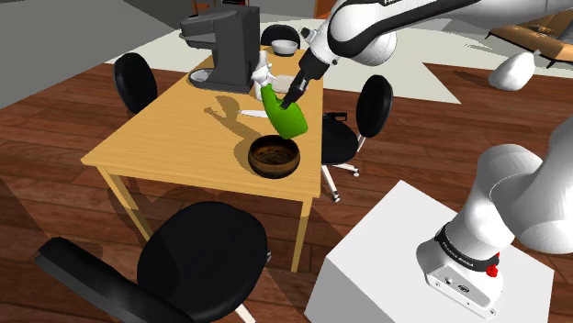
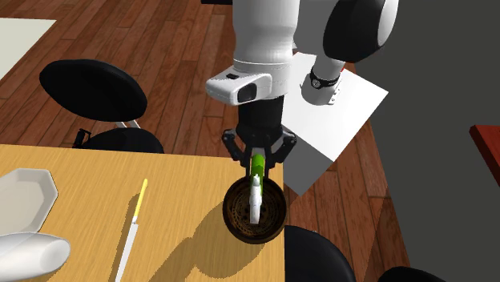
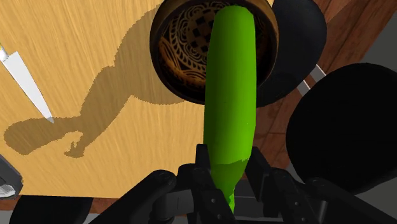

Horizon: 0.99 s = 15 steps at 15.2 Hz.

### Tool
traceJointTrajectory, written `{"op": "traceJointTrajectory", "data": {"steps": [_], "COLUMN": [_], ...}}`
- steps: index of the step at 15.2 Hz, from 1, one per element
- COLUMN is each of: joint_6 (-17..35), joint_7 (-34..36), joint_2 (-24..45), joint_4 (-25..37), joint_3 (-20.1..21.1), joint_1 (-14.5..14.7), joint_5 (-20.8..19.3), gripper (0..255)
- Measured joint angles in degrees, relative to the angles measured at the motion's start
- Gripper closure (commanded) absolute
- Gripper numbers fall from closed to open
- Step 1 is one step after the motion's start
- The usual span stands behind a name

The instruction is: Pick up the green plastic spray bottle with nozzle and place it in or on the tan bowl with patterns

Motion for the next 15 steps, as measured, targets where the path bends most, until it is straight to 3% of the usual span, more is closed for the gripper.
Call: {"op": "traceJointTrajectory", "data": {"steps": [15], "joint_6": [8.1], "joint_7": [-7.7], "joint_2": [5.1], "joint_4": [-4.3], "joint_3": [-1.0], "joint_1": [2.1], "joint_5": [8.7], "gripper": [255]}}
